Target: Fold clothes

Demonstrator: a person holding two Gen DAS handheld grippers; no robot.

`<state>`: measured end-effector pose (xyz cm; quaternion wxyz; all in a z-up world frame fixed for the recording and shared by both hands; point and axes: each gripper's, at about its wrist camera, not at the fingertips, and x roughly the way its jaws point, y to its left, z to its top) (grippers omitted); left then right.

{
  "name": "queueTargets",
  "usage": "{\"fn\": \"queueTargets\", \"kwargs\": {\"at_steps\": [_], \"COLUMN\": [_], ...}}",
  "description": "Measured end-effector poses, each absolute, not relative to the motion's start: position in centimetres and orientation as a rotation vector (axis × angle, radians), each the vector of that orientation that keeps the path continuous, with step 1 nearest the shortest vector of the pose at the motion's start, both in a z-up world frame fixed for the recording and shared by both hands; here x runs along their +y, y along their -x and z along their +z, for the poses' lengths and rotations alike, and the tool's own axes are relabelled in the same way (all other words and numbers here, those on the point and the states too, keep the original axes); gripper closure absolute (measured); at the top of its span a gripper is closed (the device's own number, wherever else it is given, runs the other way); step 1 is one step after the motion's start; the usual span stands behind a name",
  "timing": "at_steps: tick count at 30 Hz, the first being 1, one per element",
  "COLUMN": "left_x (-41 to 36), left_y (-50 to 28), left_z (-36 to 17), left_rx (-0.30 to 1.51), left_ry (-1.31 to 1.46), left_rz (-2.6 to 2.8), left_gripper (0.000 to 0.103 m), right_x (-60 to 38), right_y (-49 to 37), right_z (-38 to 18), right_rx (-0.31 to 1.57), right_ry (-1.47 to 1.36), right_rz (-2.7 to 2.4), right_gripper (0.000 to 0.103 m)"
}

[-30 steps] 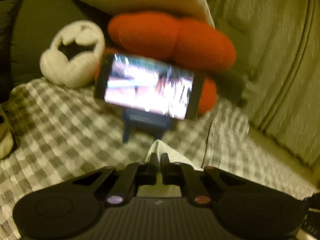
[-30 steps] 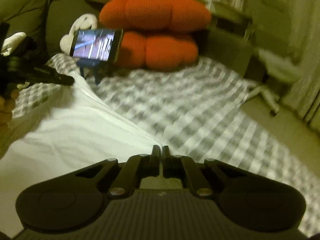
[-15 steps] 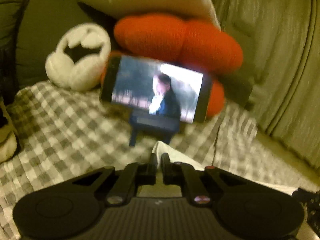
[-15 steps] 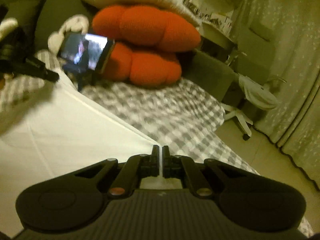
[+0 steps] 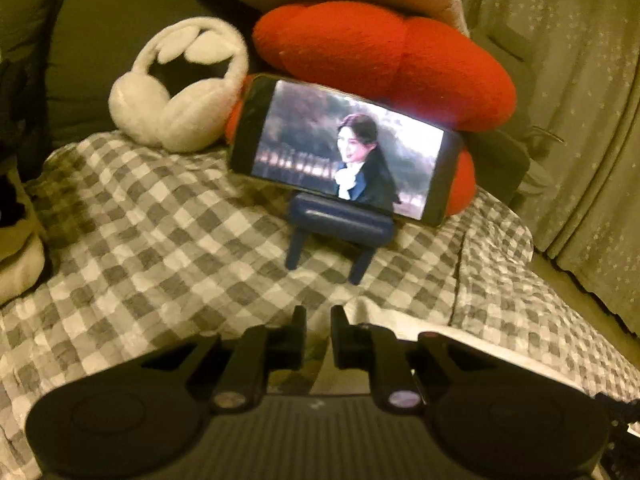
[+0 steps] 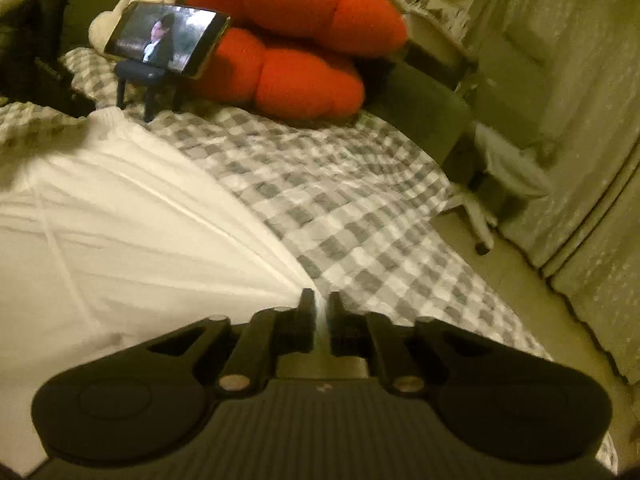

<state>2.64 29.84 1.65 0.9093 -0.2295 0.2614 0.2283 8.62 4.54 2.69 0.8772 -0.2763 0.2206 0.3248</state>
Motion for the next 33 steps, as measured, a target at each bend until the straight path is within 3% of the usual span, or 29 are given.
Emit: {"fn": "queueTargets", "kwargs": {"at_steps": [3,7,10,12,15,17,19,22,28,33], "left_x": [30.5,30.5,29.5,28.9,28.2,27.6,27.4,28.4,28.9,28.9], "left_y": [-1.7,-1.0,-1.3,-1.9,-2.7,-3.0,-3.1,-2.7,-2.0,-3.2], "left_z": [2.2,2.6,2.4,1.9,1.0,0.7,0.7,0.9,1.9,0.4], "left_rx": [0.517,0.519,0.544,0.584,0.632,0.639,0.638,0.626,0.561,0.642], "left_ry": [0.522,0.548,0.506,0.459,0.419,0.355,0.314,0.362,0.358,0.358], "left_rz": [0.472,0.429,0.395,0.392,0.369,0.384,0.407,0.426,0.475,0.454], "left_gripper": [0.089,0.081,0.068,0.065,0.072,0.090,0.103,0.103,0.103,0.103], "right_x": [2.9,0.8,-0.6,-1.4,-1.2,-0.2,0.9,1.4,1.5,2.1], "right_y": [-9.1,-9.7,-9.9,-9.7,-8.6,-8.1,-8.1,-8.0,-7.3,-8.0], "right_z": [4.4,6.3,6.5,6.5,6.3,5.5,4.2,3.6,5.8,3.3], "right_rx": [0.488,0.534,0.602,0.641,0.664,0.680,0.703,0.678,0.508,0.558], "right_ry": [0.477,0.351,0.301,0.272,0.276,0.347,0.431,0.448,0.489,0.553], "right_rz": [0.698,0.720,0.759,0.797,0.872,0.884,0.833,0.812,0.658,0.645], "right_gripper": [0.065,0.064,0.064,0.064,0.064,0.064,0.074,0.103,0.103,0.103]}}
